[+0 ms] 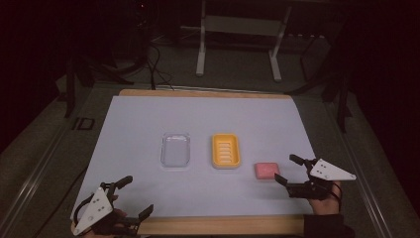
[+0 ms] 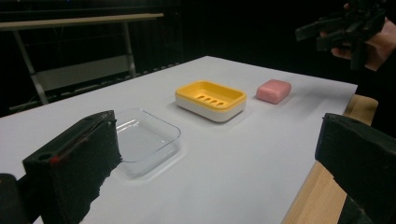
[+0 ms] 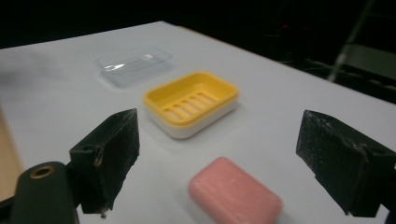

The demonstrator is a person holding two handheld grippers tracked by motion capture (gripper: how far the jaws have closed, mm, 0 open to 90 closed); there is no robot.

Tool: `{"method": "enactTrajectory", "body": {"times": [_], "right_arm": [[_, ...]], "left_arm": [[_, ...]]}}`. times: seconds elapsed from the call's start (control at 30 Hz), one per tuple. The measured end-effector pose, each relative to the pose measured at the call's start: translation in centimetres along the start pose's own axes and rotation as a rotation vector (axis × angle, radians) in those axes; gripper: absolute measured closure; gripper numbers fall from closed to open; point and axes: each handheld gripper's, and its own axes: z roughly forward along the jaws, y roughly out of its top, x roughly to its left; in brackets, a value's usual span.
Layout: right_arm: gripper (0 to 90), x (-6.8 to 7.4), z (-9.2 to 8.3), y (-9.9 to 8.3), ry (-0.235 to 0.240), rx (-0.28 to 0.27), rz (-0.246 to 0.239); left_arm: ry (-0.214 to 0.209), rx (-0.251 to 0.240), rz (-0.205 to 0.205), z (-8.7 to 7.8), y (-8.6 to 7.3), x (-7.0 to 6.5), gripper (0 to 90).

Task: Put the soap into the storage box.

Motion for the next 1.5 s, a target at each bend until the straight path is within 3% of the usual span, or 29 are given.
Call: {"method": "enactTrajectory", "body": {"times": [0.17,0.2,0.33,0.57,0.63,0.73,0.8,0.93,1.2,1.23,1.27,1.4,1.5], "right_arm": [[12.3,-0.2,0.1,0.0,-0.019,-0.026,0.024],[11.6,-0.1,0.4,0.1,-0.022,-0.015,-0.005],[11.6,0.1,0.7,0.2,-0.004,-0.002,-0.014],[13.0,0.4,2.1,1.0,0.098,0.107,-0.135],[13.1,0.5,2.5,1.1,0.134,0.150,-0.140],[13.1,0.3,2.9,1.3,0.139,0.187,-0.164],[13.1,0.1,2.9,1.5,0.108,0.202,-0.166],[13.1,-0.5,2.9,1.9,0.015,0.263,-0.082],[13.0,-0.8,2.7,2.3,-0.059,0.348,-0.023],[13.3,-0.9,2.8,2.3,-0.079,0.389,0.017],[13.4,-1.0,2.8,2.3,-0.086,0.399,0.020],[15.0,-1.4,3.2,2.2,-0.176,0.511,0.112],[18.7,-1.8,3.5,2.0,-0.212,0.601,0.216]], "left_arm": [[0.001,0.005,0.003,0.2,0.0,0.0,0.2],[0.003,0.002,0.003,0.2,-0.1,0.0,0.2],[0.004,0.001,0.003,0.2,-0.1,-0.1,0.2],[-0.007,0.008,0.002,0.2,-0.1,-0.1,0.2],[-0.007,0.009,0.003,0.3,-0.1,-0.1,0.2],[-0.007,0.010,0.002,0.3,-0.1,-0.1,0.2],[-0.005,0.011,0.004,0.3,-0.1,-0.1,0.2],[0.000,0.016,0.005,0.3,-0.1,-0.1,0.2],[0.009,0.031,0.018,0.4,-0.2,-0.2,0.2],[0.010,0.034,0.020,0.4,-0.2,-0.2,0.2],[0.010,0.036,0.020,0.4,-0.2,-0.2,0.2],[0.015,0.040,0.024,0.5,-0.2,-0.3,0.2],[0.015,0.042,0.027,0.5,-0.2,-0.3,0.2]]}}
